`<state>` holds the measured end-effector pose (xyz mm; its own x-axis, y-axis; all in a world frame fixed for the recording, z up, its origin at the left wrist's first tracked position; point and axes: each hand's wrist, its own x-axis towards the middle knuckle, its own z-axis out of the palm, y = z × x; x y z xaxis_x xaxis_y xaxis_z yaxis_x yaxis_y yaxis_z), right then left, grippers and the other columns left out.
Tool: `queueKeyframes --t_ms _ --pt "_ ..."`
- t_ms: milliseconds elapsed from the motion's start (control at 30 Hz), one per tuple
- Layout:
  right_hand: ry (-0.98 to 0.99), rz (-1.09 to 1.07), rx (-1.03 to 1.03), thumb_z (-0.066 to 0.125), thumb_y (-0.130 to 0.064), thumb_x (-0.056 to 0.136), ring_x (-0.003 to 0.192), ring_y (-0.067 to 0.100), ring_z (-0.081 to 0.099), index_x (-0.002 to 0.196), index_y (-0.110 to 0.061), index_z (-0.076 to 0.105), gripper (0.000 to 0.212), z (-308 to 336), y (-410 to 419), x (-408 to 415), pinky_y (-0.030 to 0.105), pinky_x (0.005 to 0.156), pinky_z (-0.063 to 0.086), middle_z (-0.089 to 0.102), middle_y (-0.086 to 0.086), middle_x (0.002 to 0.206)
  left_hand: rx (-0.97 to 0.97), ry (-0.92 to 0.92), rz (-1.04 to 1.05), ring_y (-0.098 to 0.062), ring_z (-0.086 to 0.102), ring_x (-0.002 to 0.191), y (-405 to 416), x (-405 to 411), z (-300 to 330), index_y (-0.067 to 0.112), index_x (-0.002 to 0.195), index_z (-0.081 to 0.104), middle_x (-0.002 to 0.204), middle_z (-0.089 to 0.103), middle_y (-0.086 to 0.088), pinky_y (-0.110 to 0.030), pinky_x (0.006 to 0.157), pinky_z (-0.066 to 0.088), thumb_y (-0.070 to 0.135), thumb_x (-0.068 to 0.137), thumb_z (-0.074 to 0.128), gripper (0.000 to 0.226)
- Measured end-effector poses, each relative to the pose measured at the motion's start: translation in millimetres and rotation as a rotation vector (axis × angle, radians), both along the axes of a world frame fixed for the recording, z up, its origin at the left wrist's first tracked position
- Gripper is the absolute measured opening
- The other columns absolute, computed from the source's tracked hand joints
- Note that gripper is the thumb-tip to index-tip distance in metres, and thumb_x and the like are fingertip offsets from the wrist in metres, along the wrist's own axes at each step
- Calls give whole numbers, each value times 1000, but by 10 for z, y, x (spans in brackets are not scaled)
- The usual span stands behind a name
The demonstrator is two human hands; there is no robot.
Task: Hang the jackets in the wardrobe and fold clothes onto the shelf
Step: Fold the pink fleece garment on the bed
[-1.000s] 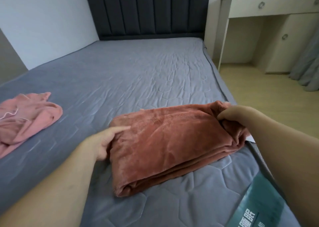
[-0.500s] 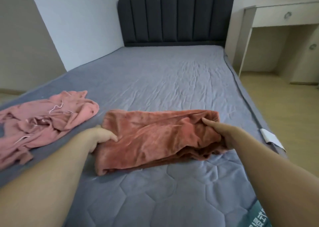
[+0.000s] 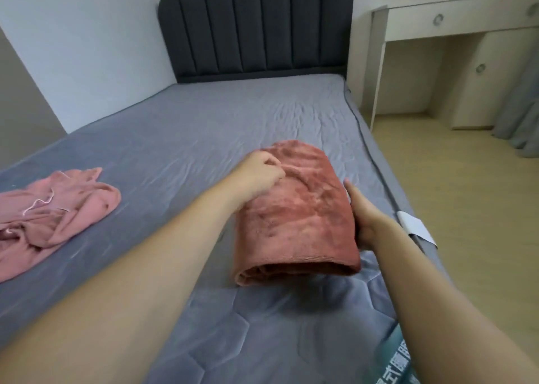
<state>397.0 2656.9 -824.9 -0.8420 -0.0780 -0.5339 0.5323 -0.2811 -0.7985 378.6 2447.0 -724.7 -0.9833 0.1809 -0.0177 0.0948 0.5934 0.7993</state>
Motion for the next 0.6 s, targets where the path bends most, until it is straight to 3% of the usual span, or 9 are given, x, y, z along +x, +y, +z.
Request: queueKeyframes --t_ms 67,133,233,300,367,400,467,533,600 --pt "-27 56 -32 36 -99 57 88 34 66 108 -14 68 105 23 82 25 45 81 54 70 8 96 -384 71 133 -32 48 126 -111 -85 -293 30 127 57 138 51 -10 -34 107 36 44 92 57 38" --pt "26 216 49 41 -97 55 76 28 68 98 -9 71 103 115 42 21 37 66 56 71 9 88 -505 -32 160 -35 20 143 -158 -66 -578 37 148 34 158 21 -7 -37 117 15 61 92 45 62" --pt "74 274 229 65 -83 54 84 24 73 112 -21 69 85 192 -141 -60 39 70 58 75 8 98 -502 -86 33 -32 -7 147 -59 -20 -881 52 149 19 164 0 4 -42 120 -2 70 90 37 65" --pt "53 207 316 75 -68 63 93 26 70 115 -22 64 71 101 -157 -133 41 79 58 73 7 103 -460 -74 -87 -26 -6 148 -63 -49 -935 55 145 28 163 7 7 -38 118 -8 71 77 38 71" --pt "19 170 324 70 -49 76 97 28 66 116 -15 65 52 -29 -100 -143 43 88 53 70 9 104 -211 -41 -57 -21 15 146 -170 -114 -849 47 139 46 154 25 2 -34 120 2 60 66 49 73" --pt "15 167 317 66 -41 79 95 28 65 113 -12 66 45 -82 -59 -136 42 88 52 68 11 100 -53 -11 53 -20 28 140 -243 -178 -802 44 134 52 146 32 -1 -34 120 14 55 63 55 72" --pt "30 158 268 60 -32 79 86 27 63 104 -12 65 33 -151 20 -122 38 81 50 66 11 89 176 -35 329 -20 43 127 -365 -358 -714 39 132 50 138 36 -2 -40 106 39 59 63 66 74" --pt "44 147 224 59 -29 78 77 25 61 96 -12 63 25 -191 55 -110 35 75 49 64 9 79 253 -245 396 -20 49 122 -387 -490 -657 38 144 32 135 42 6 -43 86 49 71 65 71 95" --pt "54 122 194 59 -28 76 75 24 59 93 -13 61 23 -220 52 -104 36 75 46 61 8 77 330 -464 284 -22 61 109 -325 -609 -673 32 149 29 124 57 7 -45 78 54 73 61 76 108"
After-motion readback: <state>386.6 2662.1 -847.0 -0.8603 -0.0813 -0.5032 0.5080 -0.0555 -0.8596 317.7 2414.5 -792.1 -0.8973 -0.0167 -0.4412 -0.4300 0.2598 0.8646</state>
